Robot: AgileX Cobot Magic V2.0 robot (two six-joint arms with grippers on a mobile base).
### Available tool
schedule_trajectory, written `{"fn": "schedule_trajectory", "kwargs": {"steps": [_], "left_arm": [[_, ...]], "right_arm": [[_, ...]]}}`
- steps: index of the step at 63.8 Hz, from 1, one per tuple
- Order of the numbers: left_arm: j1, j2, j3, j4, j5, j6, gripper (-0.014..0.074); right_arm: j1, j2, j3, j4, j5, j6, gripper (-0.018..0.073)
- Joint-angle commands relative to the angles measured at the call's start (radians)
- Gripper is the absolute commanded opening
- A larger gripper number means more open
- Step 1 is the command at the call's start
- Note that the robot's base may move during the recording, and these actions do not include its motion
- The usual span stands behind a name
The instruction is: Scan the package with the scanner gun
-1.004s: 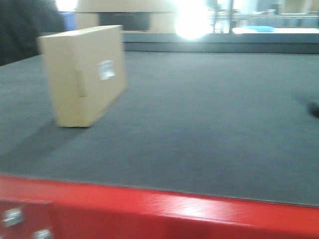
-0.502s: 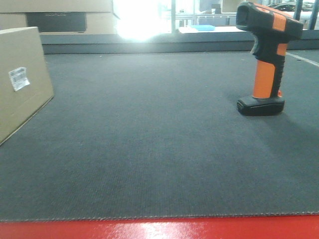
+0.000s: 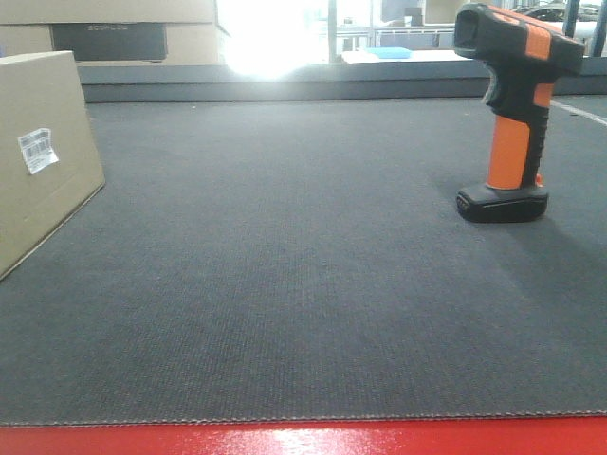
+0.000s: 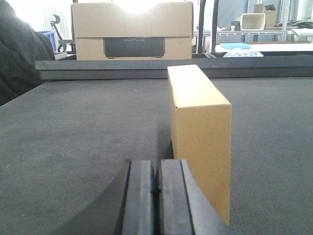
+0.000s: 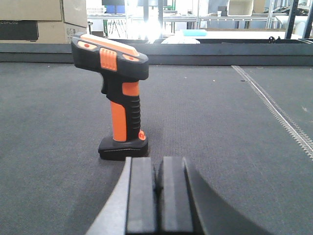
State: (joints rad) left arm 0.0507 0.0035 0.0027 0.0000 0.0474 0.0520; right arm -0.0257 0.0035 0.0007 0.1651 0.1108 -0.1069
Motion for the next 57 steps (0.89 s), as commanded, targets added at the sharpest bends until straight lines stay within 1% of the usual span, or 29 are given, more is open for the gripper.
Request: {"fn": "schedule_trajectory", "kwargs": {"steps": [1,57], "left_arm": [[-0.004,-0.003,-0.003,0.006,-0.019,-0.001,-0.0111],[-0.004,-0.003,-0.003,0.006,-0.019,-0.001,-0.0111]], "right_arm": [[0.003,-0.004,-0.001,-0.004,-0.014,-0.001,-0.0166],[0.003,-0.004,-0.001,-0.004,-0.014,-0.001,-0.0166]]}}
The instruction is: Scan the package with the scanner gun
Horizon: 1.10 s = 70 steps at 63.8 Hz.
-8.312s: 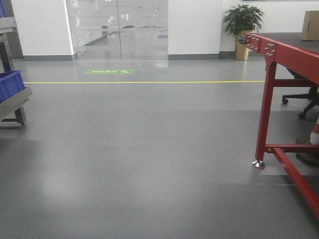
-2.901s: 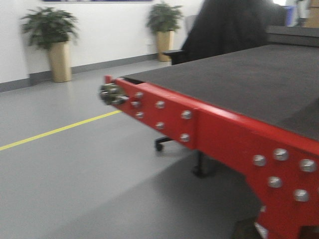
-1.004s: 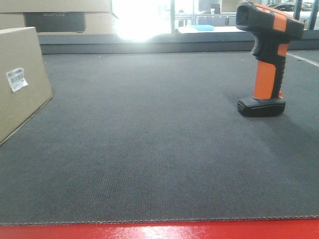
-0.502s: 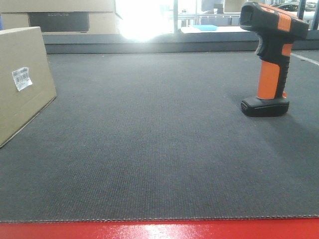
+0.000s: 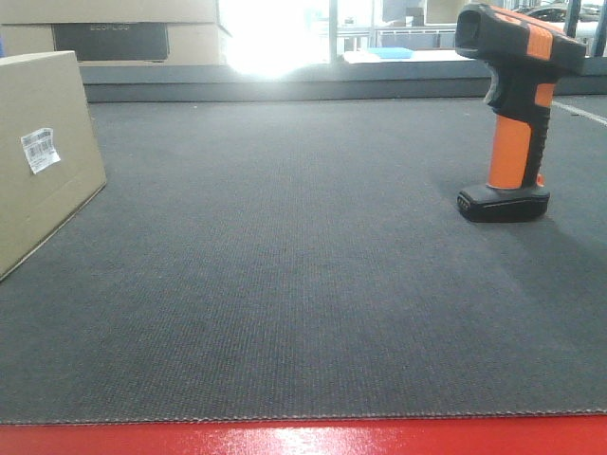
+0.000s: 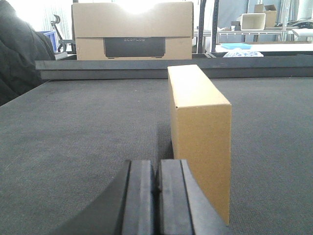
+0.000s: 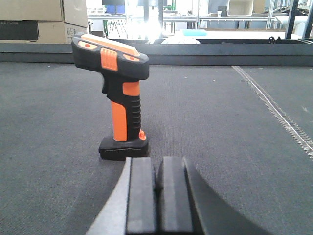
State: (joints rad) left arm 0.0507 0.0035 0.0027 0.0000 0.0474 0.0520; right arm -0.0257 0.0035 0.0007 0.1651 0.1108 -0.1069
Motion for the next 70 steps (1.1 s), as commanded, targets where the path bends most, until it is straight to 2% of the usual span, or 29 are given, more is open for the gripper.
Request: {"fn": "schedule_trajectory", "kwargs": {"steps": [1,31,43,48,55,59,65,70], "left_arm": [[-0.004,-0.003,-0.003,0.006,-0.019,-0.001,-0.0111],[-0.004,-0.003,-0.003,0.006,-0.041,-0.001,-0.0111],[-0.004,-0.003,-0.003,-0.007,-0.115,-0.003,-0.0111],[-0.004,-0.003,-0.003,-0.047,-0.188,-0.003,-0.0111],[-0.004,-0.003,-0.003,-0.065,-0.280,-0.003,-0.0111],[-0.004,-0.003,-0.040,-0.115,-0.240,-0.003,-0.0111],[-0.004,-0.003,-0.150,-0.123,-0.088,-0.003,-0.0106],[-0.004,0.018,-0.271,-0.123,0.070,-0.003,-0.0040]], "right_arm": [[0.003,-0.004,-0.001,-0.004,-0.014,-0.001,-0.0166],[0.003,-0.004,-0.001,-0.004,-0.063,-0.001,-0.0166],[0.003,-0.004,-0.001,-0.004,-0.168,-0.001,-0.0166],[0.003,-0.004,-0.001,-0.004,-0.169,-0.001,-0.0166],[0.003,-0.004,-0.060,-0.004,-0.147,-0.001,-0.0166],[0.003,-0.004,-0.124,-0.006,-0.094,-0.001,-0.0166],[0.003,-0.004,-0.248,-0.026,0.036,-0.001,-0.0166],[0.003,0.057,-0.369,-0.049,0.161,-0.003,-0.0166]]}}
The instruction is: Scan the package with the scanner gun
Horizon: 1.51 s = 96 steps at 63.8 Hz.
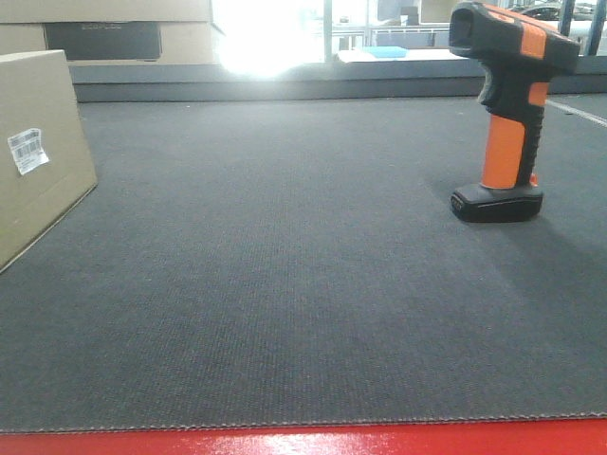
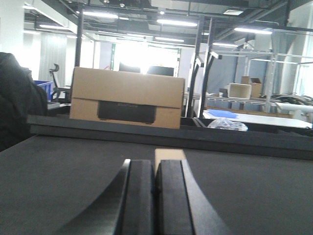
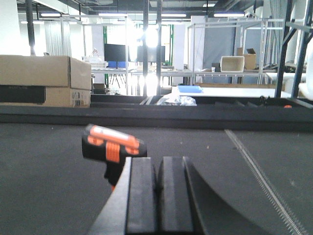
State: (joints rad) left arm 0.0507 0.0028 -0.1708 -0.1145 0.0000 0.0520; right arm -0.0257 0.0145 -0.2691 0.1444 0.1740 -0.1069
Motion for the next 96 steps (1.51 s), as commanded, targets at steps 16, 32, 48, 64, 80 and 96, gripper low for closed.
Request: {"fn": "schedule_trajectory", "kwargs": {"steps": [16,32,48,64,80,96], "left_arm": [[-0.004,0.212,-0.383,-0.009,0.374,-0.003,0.0402],[-0.025,0.465,-0.589,-0.013,0.517,-0.003,0.0554],[-0.103,0.760,-0.834,0.008,0.803,-0.003,0.0601],[-0.103,1.138,-1.184,0.087,1.137,-0.011,0.0601],[-0.103,1.473,-1.480,0.114,1.221,-0.011,0.0601],[-0.103,1.627,-1.528,0.179,1.221,-0.011,0.0601]], "right_arm": [[0.003,0.290,-0.325,-0.028,0.166,-0.005,0.0162],[0.005,0.458,-0.377,-0.028,0.169,-0.005,0.0568],[0.054,0.502,-0.377,-0.028,0.169,-0.005,0.0561],[0.088,0.502,-0.377,-0.026,0.169,-0.005,0.0561],[0.109,0.502,-0.377,-0.008,0.169,-0.005,0.0561],[0.109,0.502,-0.377,0.016,0.169,-0.005,0.0561]]}}
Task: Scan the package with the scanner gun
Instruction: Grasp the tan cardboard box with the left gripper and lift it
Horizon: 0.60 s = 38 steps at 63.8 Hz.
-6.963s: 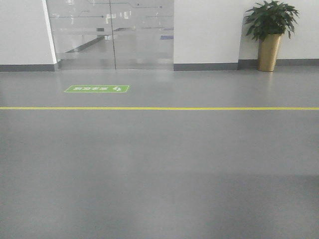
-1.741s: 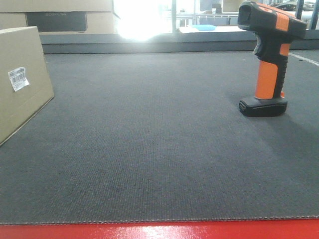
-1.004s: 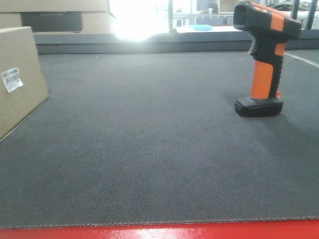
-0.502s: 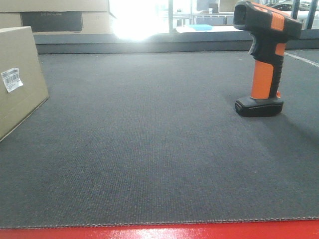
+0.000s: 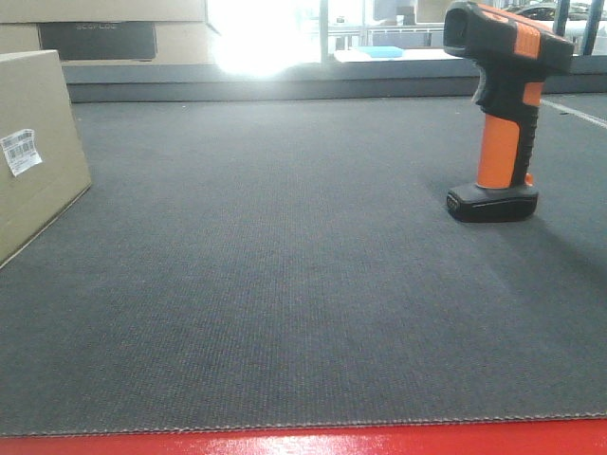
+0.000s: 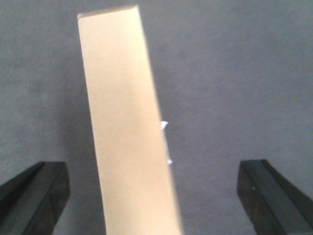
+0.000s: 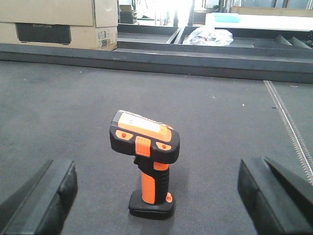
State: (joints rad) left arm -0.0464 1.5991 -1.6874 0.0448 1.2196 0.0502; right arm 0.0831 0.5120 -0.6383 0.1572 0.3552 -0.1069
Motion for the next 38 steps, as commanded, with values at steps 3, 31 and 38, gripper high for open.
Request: {"fn": "schedule_trajectory", "kwargs": {"steps": [3,31,38], "left_arm": [[-0.006,0.054,-0.012,0.020,0.002,-0.009,0.0601],[0.045,0.186,-0.012,-0.031,0.002,0.001,0.0601],[0.049,0.200,-0.012,-0.045,0.002,0.025,0.0601]], "right_arm": [[0.000,0.005,-0.008,0.003,-0.012,-0.005,0.0561],[0.000,0.005,-0.008,0.003,-0.012,-0.005,0.0561],[0.000,0.005,-0.008,0.003,-0.012,-0.005,0.0561]]}}
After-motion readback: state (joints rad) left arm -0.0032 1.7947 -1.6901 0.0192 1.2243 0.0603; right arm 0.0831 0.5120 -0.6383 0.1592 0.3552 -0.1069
